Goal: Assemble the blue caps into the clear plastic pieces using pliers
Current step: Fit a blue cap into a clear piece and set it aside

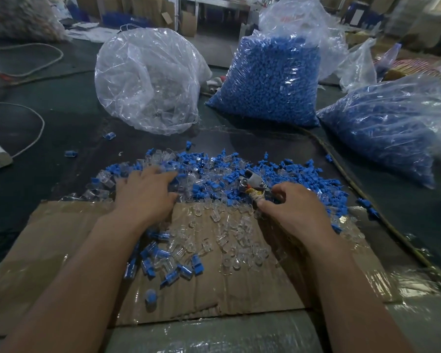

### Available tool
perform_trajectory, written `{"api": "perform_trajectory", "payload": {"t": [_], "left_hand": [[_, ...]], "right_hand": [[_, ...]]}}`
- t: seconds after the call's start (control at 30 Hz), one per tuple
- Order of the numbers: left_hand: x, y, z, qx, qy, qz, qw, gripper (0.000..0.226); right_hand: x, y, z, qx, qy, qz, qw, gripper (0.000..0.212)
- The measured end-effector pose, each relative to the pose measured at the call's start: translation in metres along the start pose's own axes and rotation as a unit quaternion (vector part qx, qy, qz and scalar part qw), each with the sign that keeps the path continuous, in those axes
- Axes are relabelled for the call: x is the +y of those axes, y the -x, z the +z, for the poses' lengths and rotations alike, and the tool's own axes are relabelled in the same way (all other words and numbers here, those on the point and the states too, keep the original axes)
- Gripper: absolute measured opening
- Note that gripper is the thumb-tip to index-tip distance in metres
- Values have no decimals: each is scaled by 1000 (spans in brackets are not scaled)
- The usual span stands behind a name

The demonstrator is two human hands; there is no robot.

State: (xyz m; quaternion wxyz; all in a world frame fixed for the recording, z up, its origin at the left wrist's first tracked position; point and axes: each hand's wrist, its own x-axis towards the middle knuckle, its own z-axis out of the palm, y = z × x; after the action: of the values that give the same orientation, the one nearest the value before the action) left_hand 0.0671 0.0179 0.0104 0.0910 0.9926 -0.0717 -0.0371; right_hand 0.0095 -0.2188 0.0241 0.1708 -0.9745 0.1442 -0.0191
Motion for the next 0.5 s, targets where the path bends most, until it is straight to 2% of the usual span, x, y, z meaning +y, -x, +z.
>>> {"api": "perform_trajectory", "payload": {"t": [0.2, 0.5], "left_hand": [[20, 11, -6, 19, 123, 72, 990, 48], [29, 38, -10, 60, 201, 126, 970, 40]], "right_hand": [[0, -1, 1, 3, -12, -2, 1000, 48], [2, 0, 1, 6, -16, -2, 1000, 48]]}}
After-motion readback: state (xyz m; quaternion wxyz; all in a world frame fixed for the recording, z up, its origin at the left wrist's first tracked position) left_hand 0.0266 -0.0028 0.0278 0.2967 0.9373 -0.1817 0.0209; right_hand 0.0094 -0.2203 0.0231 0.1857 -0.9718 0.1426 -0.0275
